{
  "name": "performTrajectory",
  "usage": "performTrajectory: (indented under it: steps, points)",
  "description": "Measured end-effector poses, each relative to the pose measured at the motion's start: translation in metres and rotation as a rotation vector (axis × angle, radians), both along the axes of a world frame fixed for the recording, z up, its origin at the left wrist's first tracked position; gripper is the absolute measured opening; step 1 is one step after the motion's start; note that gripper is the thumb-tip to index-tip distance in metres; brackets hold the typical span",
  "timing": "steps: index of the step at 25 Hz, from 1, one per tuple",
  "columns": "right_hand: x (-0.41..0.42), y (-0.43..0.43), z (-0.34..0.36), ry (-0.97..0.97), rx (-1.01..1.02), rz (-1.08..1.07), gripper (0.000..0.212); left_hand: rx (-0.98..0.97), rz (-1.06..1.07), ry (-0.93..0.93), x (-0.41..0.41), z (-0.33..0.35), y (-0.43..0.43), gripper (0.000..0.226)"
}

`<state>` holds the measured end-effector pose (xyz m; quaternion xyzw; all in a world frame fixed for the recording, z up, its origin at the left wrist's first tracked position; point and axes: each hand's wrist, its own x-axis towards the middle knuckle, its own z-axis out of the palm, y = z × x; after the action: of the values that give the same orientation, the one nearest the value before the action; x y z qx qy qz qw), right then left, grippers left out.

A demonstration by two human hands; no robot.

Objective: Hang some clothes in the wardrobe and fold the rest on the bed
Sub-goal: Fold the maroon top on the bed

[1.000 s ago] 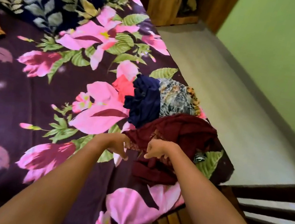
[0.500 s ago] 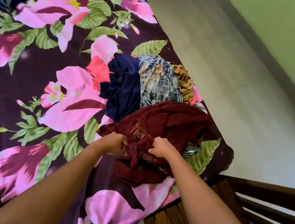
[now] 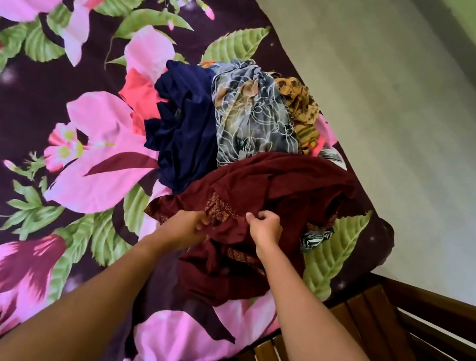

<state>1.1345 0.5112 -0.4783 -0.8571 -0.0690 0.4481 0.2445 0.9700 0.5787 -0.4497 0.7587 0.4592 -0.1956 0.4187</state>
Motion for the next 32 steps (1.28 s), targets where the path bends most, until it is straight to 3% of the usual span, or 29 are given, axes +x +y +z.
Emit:
performTrajectory:
  steps: [1,5,7,9,13,18,22,25,28,32]
  points:
    - [-0.002,0.001,0.006,0.035,0.037,0.017,0.013,0.017,0.020,-0.041,0.001,0.003,0.000,0.040]
    - [-0.013,0.009,0.040,0.340,0.274,0.040,0.016,0.005,0.134,-0.303,0.002,0.029,0.001,0.077]
    - [-0.016,0.016,0.065,0.393,0.399,0.080,0.012,0.045,0.174,-0.399,0.003,0.045,0.001,0.067]
    - [-0.019,0.021,0.090,0.397,0.489,0.172,0.015,0.187,0.274,-0.468,0.000,0.059,0.003,0.037]
    - [-0.029,0.027,0.142,0.266,0.561,0.360,0.018,0.250,0.439,-0.607,-0.016,0.095,0.009,0.023]
    - [-0.066,0.025,0.210,-0.257,0.697,0.645,0.029,0.361,0.510,-0.752,-0.046,0.164,0.007,0.013]
    - [-0.122,0.021,0.249,-0.278,0.840,0.753,0.038,0.609,0.469,-0.802,-0.097,0.232,0.012,0.015]
    - [-0.180,0.026,0.291,-0.312,0.968,0.805,0.035,0.776,0.411,-0.792,-0.154,0.279,0.012,0.015]
    - [-0.243,0.037,0.322,-0.333,1.042,0.882,0.024,0.887,0.486,-0.827,-0.214,0.315,0.007,0.014]
    - [-0.313,0.050,0.357,-0.084,1.122,0.729,0.021,1.047,0.536,-0.865,-0.279,0.354,0.001,0.008]
